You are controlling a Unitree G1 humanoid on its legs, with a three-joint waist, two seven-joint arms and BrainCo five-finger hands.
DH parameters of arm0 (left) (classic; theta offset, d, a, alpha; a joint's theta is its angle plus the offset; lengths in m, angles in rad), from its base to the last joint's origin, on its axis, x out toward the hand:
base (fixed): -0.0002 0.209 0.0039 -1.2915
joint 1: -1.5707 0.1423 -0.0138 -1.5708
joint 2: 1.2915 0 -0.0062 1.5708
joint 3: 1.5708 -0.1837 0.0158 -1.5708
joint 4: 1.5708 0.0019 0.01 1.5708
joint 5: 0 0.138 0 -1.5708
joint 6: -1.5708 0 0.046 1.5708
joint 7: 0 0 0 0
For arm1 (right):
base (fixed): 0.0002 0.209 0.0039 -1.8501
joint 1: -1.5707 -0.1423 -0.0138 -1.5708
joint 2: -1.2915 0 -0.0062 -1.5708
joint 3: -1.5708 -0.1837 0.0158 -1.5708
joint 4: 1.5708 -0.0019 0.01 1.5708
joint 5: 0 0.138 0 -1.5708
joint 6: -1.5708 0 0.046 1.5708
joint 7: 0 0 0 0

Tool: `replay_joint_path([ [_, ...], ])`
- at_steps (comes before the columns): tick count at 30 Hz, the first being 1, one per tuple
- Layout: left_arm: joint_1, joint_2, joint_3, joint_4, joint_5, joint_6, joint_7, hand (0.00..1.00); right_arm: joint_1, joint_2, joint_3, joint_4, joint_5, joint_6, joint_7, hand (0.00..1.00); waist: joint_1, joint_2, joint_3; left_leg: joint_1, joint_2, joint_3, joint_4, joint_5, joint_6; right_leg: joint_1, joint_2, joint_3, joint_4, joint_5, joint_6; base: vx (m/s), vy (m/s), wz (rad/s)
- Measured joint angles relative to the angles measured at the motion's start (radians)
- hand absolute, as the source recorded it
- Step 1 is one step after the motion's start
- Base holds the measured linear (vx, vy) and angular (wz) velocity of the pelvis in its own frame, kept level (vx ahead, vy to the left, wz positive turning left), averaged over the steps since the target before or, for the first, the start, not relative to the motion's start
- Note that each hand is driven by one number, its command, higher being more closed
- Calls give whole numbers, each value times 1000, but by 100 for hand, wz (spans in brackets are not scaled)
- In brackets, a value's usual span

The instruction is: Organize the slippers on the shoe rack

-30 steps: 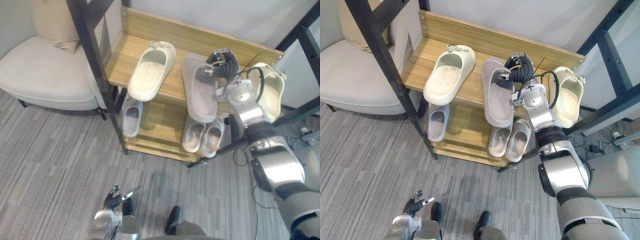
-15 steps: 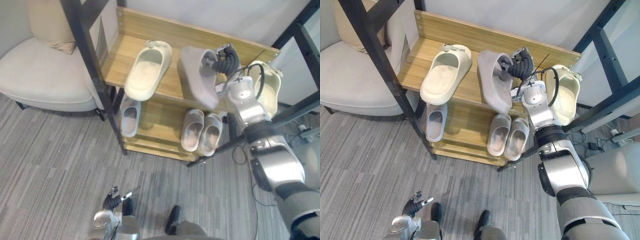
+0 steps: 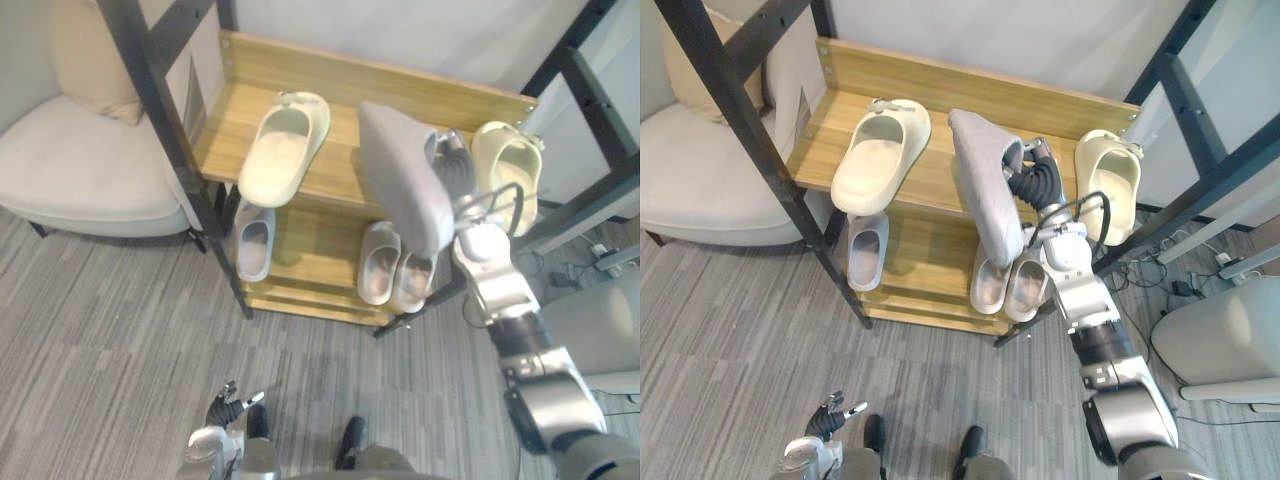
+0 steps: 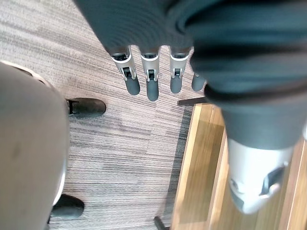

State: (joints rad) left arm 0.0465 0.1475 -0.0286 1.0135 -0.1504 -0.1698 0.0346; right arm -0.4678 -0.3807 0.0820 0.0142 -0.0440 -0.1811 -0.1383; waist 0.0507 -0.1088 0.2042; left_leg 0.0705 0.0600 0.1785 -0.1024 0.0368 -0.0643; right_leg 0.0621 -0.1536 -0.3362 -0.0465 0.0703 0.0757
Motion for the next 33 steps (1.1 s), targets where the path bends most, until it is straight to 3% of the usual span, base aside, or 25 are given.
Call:
replay_joint_path([
  [8, 18, -11, -9, 20, 33, 3, -1, 0, 223, 89, -41, -248, -69, -50, -31, 100, -28, 26, -53, 21, 3, 8, -1, -2, -2, 6, -2, 26, 15, -19, 20, -36, -11, -5],
  [15, 28, -3, -30, 21, 43, 2, 0, 0, 405, 179, -32, -353, -76, -77, -34, 100, -44, 18, -71, 57, 3, 26, -1, -2, -3, 28, -2, 43, 22, -18, 20, -12, -3, -7],
  [20, 28, -2, -57, 51, 53, 1, 0, 0, 608, 194, 88, -352, -76, -78, 9, 100, -51, 31, -88, 91, 1, 27, -1, -17, -17, 64, -2, 43, 8, -26, 27, -7, -2, 0],
  [22, 23, -2, -81, 57, 53, 0, 0, 0, 651, 194, 121, -342, -87, -78, 25, 100, -52, 40, -88, 73, 8, 28, 18, -31, -11, 28, -10, 49, 64, -62, 28, -29, -20, -1],
  [24, 13, 6, -98, 56, 50, -3, 0, 0, 660, 203, 127, -305, -115, -80, 39, 100, -52, 39, -84, -11, 17, 27, 147, -83, -18, -50, -32, 57, 168, -107, 24, -62, -48, -1],
  [26, -13, 5, -124, 56, 48, -7, 2, 0, 643, 207, 128, -237, -115, -75, 40, 100, -51, 57, -60, -130, 47, 16, 379, -178, -9, -111, -35, 65, 288, -140, 10, -68, -26, -4],
  [28, -48, -2, -153, 55, 44, -16, 2, 0, 590, 199, 128, -163, -115, -64, 36, 100, -54, 100, -14, -265, 92, 2, 600, -278, -8, -213, -37, 72, 452, -211, 6, -121, 13, -7],
  [31, -96, 9, -158, 25, 18, -22, 7, 0, 489, 178, 127, -90, -136, -36, 11, 100, -52, 107, 67, -396, 107, -27, 772, -354, -8, -347, -67, 74, 648, -308, 2, -180, -9, 12],
  [33, -109, 17, -158, 10, 3, -23, 8, 0, 445, 177, 127, -65, -153, -33, 2, 100, -51, 102, 90, -435, 109, -32, 810, -364, -9, -387, -78, 75, 698, -328, 3, -134, -28, 13],
])
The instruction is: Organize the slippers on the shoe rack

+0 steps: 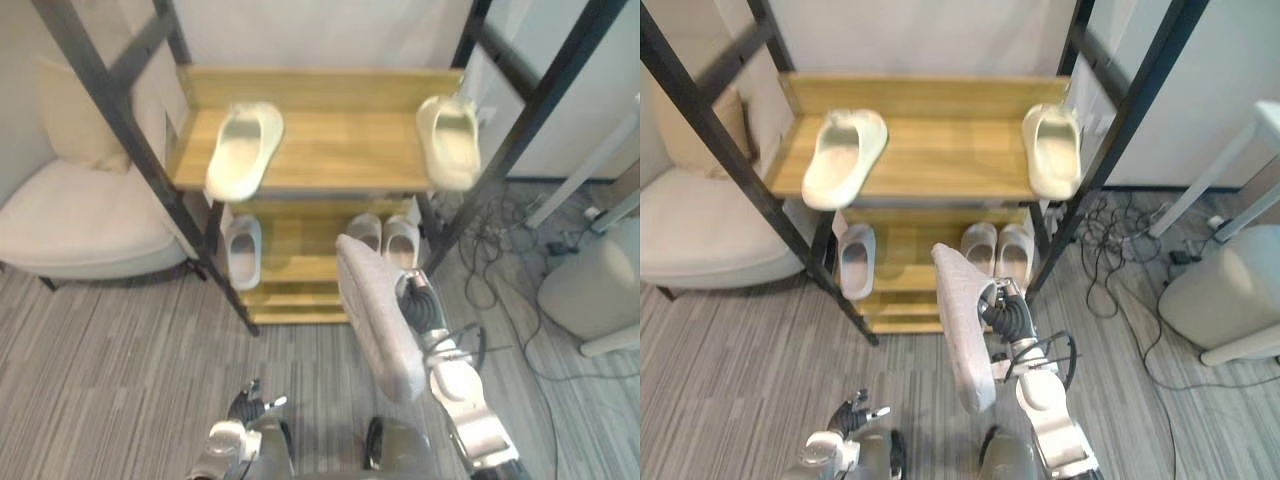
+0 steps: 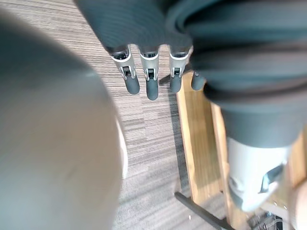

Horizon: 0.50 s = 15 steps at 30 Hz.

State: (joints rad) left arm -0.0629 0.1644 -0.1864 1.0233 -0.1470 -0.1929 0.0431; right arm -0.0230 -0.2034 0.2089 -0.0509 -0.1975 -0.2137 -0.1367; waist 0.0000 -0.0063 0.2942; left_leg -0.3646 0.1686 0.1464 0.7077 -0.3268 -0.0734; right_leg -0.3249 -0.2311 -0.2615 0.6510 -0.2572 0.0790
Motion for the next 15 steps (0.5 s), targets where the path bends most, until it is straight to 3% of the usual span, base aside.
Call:
replay_joint_path([
  [4, -34, 12, 2, -44, -32, -25, 9, 0, -143, -21, -10, 42, -1, 11, -36, 100, 3, 8, 56, -140, 9, -22, 138, -37, -4, -134, -35, 0, 159, -53, -6, -87, -2, 10],
  [8, -91, 20, 56, -73, -53, -68, 50, 0, -341, -103, -11, 128, -12, 25, -82, 100, 7, 25, 98, -328, 10, -64, 320, -79, 14, -301, -79, -5, 352, -118, -25, -37, 31, 19],
  [12, -174, 16, 95, -130, -56, -86, 68, 0, -543, -163, -13, 199, -40, 33, -121, 100, 14, 25, 156, -510, 8, -93, 453, -95, 27, -460, -121, -12, 498, -161, -36, -60, 26, 24],
  [15, -183, 16, 144, -160, -76, -85, 67, 0, -618, -175, -13, 198, -40, 34, -138, 100, 22, 25, 162, -598, 8, -103, 511, -104, 34, -543, -138, -8, 562, -180, -38, -64, 37, 9],
])
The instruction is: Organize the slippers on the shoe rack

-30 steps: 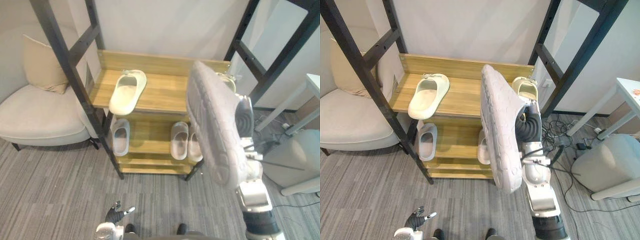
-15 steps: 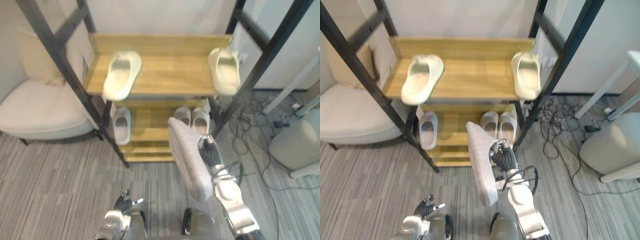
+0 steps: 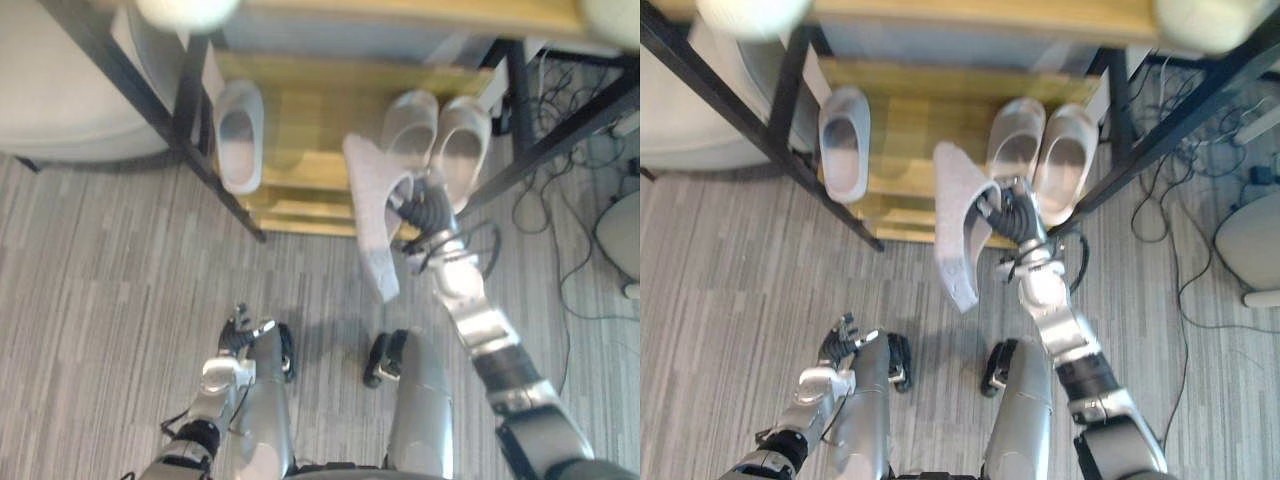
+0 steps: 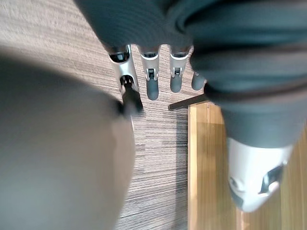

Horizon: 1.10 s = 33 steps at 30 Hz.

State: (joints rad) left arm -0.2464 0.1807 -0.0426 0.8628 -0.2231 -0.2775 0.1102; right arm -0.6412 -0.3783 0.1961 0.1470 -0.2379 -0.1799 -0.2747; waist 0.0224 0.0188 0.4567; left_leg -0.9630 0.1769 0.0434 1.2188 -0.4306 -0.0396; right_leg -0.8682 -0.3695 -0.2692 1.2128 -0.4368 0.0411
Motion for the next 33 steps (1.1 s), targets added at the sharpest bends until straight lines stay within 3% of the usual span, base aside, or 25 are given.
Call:
replay_joint_path([
  [3, -1, -8, 31, -73, -30, 0, -2, 0, -70, -35, 1, -2, 0, 2, -20, 100, 33, 1, 2, -87, 3, -6, 46, -5, 8, -82, -11, 1, 52, -16, -3, -37, 41, 5],
  [8, -3, -20, 66, -147, -62, -2, -5, 0, -197, -74, 6, 17, -37, 4, -42, 100, 52, 2, 2, -185, 3, -32, 97, -4, 5, -149, -33, -22, 108, -35, -13, 2, 29, 14],
  [12, -18, -35, 66, -178, -85, -6, -5, 0, -322, -108, 17, 147, -57, 23, -49, 100, 83, 2, 1, -234, 0, -45, 120, -1, -2, -186, -39, -30, 135, -43, -25, 28, 20, 9],
  [21, -40, -48, 63, -225, -115, -34, -5, 0, -578, -149, 168, 499, -175, 74, -60, 100, 109, 2, -5, -327, -16, -83, 154, 7, -15, -235, -67, -69, 185, -77, -36, 32, 2, 13],
  [33, -48, -56, 50, -205, -122, -37, 20, 0, -730, -196, 219, 712, -279, 139, -161, 100, 137, -10, -60, -395, -57, -124, 114, 48, -48, -266, -99, -125, 188, -99, -53, 35, -6, 14],
])
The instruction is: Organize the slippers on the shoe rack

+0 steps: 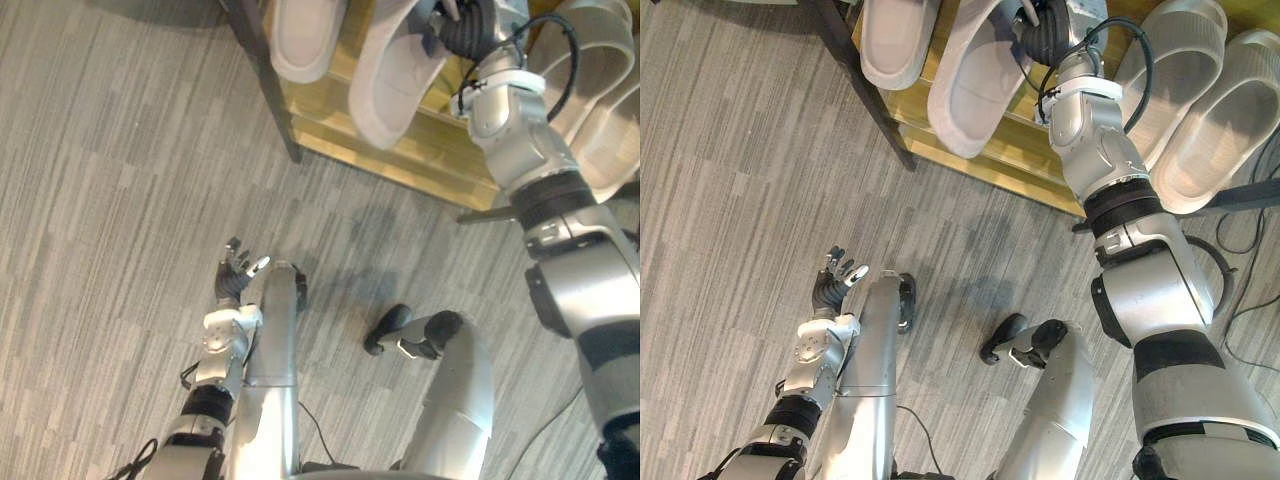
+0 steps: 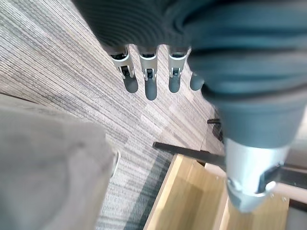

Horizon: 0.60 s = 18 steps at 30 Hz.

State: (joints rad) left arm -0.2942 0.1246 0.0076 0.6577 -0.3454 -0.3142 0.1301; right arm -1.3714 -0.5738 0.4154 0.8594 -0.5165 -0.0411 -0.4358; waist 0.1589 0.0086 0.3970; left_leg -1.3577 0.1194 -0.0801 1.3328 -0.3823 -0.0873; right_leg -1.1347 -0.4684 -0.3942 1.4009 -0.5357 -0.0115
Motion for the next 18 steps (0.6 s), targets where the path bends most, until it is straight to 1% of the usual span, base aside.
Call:
replay_joint_path([
  [2, 0, 16, 1, 49, -4, 10, 2, 0, -21, -1, 0, 24, -28, 8, -25, 100, 1, 0, 0, -8, -6, -11, -12, 11, -7, 0, -1, -14, -6, -2, -5, 38, -14, 16],
  [3, 1, 20, 1, 96, -4, 26, 4, 0, -33, -5, 0, 25, -35, 19, -36, 100, 2, 0, 0, -14, -7, -16, -18, 16, -10, 0, -1, -22, -7, -3, -7, 30, -10, 12],
  [4, 2, 21, 1, 122, -4, 40, 4, 0, -36, -10, 0, 25, -36, 23, -43, 0, 4, 0, 0, -16, -8, -16, -21, 19, -11, -1, -2, -26, -8, -3, -8, 28, -10, 12],
  [6, 21, 20, 1, 153, -4, 59, 6, 0, -43, -17, -3, 26, -43, 37, -58, 0, 6, 0, 0, -25, -8, -16, -26, 26, -12, -7, -3, -31, -8, -5, -10, 21, -4, 9],
  [8, 32, 19, 1, 156, -4, 60, 8, 0, -52, -17, -9, 26, -74, 48, -70, 0, 6, -1, 0, -35, -9, -14, -32, 35, -13, -17, -6, -32, -8, -4, -11, 18, 7, 7],
  [12, 32, 18, 0, 156, -4, 59, 21, 0, -54, -17, -12, 32, -74, 62, -85, 0, 6, -1, 0, -36, -10, -13, -48, 48, -16, -19, -11, -37, -10, -4, -12, 10, 6, 6],
  [14, 32, 17, -1, 156, -5, 59, 22, 0, -61, -17, -19, 35, -73, 70, -87, 0, 6, -1, 0, -36, -11, -12, -65, 60, -19, -23, -12, -41, -17, -1, -19, 7, -3, 7],
  [16, 32, 17, -1, 156, -10, 59, 22, 0, -77, -17, -19, 54, -72, 69, -87, 0, 6, -1, -1, -37, -11, -11, -80, 71, -21, -26, -11, -45, -25, 4, -28, 18, -8, 5],
  [18, 32, 17, -1, 156, -10, 59, 23, 0, -80, -17, -33, 63, -70, 72, -89, 0, 6, -1, -1, -37, -11, -12, -87, 76, -25, -27, -11, -48, -28, 5, -29, 12, -4, 2],
])
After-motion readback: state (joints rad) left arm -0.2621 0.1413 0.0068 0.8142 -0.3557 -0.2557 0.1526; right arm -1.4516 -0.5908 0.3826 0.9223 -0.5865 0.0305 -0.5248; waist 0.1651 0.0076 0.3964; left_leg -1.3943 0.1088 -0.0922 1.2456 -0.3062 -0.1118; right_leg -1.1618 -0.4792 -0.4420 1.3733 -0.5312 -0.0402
